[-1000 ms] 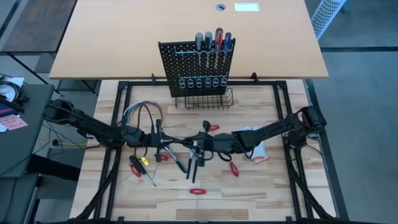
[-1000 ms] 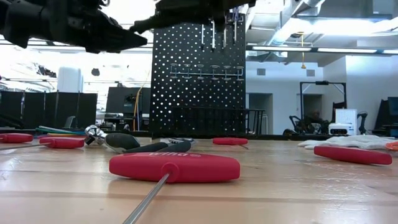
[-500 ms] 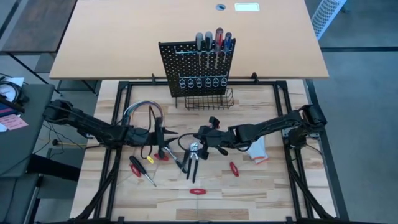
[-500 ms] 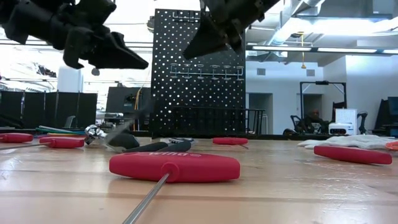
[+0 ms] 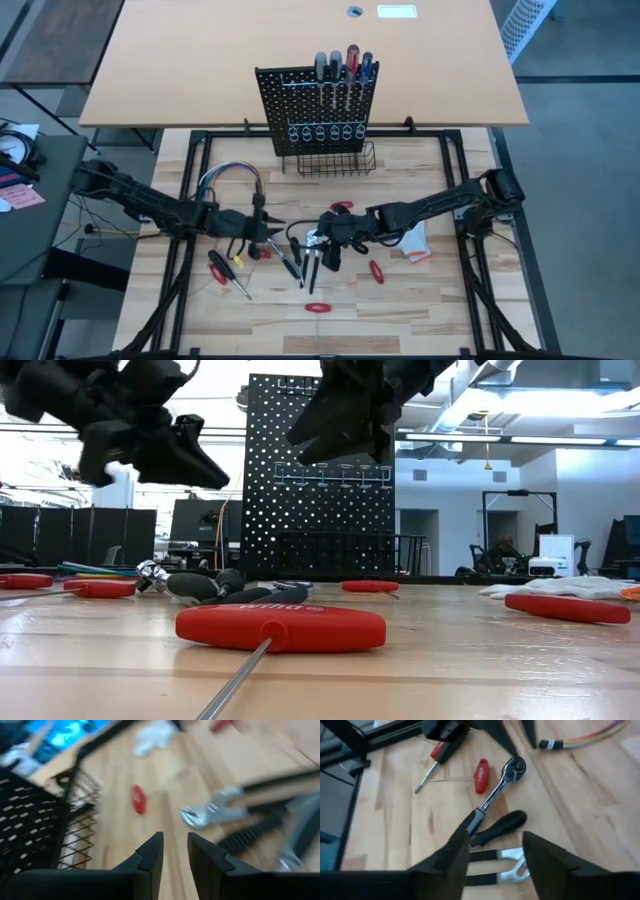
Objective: Hang tools onto peg board
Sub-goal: Hang the black phillips screw onto the black pegboard
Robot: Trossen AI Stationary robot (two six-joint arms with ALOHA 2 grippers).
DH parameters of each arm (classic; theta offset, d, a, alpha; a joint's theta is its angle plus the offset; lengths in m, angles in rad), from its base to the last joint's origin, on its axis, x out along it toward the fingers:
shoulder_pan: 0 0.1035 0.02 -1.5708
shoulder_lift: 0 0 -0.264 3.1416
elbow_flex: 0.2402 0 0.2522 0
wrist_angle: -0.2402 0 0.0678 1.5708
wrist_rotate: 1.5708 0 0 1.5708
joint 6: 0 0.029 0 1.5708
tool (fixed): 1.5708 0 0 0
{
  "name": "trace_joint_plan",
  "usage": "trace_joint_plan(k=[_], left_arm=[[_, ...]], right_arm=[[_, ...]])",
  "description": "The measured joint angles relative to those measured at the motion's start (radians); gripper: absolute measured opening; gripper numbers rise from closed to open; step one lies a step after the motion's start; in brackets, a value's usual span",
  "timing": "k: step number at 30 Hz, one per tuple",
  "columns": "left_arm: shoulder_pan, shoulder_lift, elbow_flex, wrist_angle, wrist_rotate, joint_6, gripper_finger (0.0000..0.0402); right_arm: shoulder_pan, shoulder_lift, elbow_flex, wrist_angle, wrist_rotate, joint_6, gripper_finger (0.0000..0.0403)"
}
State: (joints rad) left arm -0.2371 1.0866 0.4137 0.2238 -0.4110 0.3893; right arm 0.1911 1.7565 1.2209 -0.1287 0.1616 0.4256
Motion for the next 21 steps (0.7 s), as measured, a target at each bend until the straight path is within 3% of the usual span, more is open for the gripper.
trace_joint_plan(k=[5, 13, 21], left_arm=[[-0.046, 0.043, 0.057, -0.165, 0.073, 0.069, 0.0097], [-0.047, 0.229, 0.097, -0.060, 0.205, 0.205, 0.0104], [0.009, 0.417, 0.314, -0.327, 0.287, 0.251, 0.0179]], right_arm=[[0.034, 0.000, 0.000, 0.002, -0.008, 0.116, 0.0244], [0.072, 0.000, 0.000, 0.007, -0.008, 0.135, 0.0245], [0.129, -0.001, 0.000, -0.029, -0.008, 0.135, 0.0244]])
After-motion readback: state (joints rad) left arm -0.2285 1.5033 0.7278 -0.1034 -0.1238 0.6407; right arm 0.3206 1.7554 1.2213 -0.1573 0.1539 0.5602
